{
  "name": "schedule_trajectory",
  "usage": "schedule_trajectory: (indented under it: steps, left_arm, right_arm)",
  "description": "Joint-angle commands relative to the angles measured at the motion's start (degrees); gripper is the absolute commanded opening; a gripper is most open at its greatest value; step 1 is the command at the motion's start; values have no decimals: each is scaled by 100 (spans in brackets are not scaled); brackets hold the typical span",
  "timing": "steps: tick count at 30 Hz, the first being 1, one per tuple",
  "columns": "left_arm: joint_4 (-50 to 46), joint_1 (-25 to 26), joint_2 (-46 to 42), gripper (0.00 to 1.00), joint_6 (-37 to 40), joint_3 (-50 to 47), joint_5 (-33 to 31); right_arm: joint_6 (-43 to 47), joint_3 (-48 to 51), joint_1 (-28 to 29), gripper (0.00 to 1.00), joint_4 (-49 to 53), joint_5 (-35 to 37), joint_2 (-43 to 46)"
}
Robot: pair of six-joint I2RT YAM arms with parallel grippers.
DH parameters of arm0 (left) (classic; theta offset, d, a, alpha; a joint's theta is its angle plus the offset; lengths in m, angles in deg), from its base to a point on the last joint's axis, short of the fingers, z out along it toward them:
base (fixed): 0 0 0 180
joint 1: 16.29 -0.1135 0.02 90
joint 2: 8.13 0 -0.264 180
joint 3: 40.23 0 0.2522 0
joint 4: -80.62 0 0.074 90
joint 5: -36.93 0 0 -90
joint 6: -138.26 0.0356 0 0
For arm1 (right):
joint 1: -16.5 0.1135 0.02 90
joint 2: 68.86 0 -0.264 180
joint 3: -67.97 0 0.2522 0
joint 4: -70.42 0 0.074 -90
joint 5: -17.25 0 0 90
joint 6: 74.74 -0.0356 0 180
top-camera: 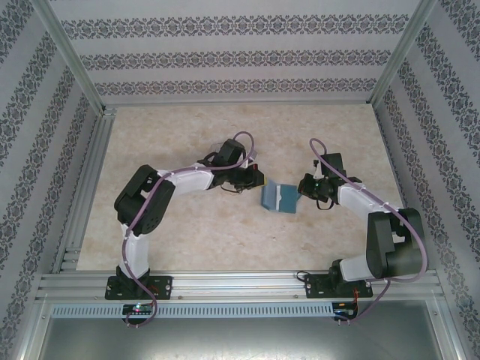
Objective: Put the credit cards into the card holder
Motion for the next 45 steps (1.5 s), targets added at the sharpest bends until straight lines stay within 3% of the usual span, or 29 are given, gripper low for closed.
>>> schedule_trajectory:
  steps: [1, 10, 21, 25, 30, 36, 45]
  left_arm:
    - [-1005, -28, -345, 0, 556, 462, -354]
    - [-2613, -28, -346, 0, 951, 931, -846]
    - [-2665, -18, -429, 0, 1158, 866, -883]
    - [-2617, -20, -409, 0, 1208, 880, -754]
    - [-2470, -37, -424, 0, 1194, 839, -668]
    - [-2275, -73, -380, 0, 941, 857, -434]
    - [-1976, -143, -547, 0, 669, 577, -320]
  right_arm:
    - [137, -112, 77, 12, 186, -195, 220]
    - [463, -587, 84, 40, 806, -298, 215]
    - [437, -1381, 96, 50, 1568, -704, 665]
    - [226, -1363, 499, 53, 1650, -1085, 728]
    - [-596, -768, 1474, 53, 616, -1209, 471]
    - [-1292, -371, 2149, 53, -682, -813, -258]
    - [-1395, -338, 2308, 53, -1132, -567, -781]
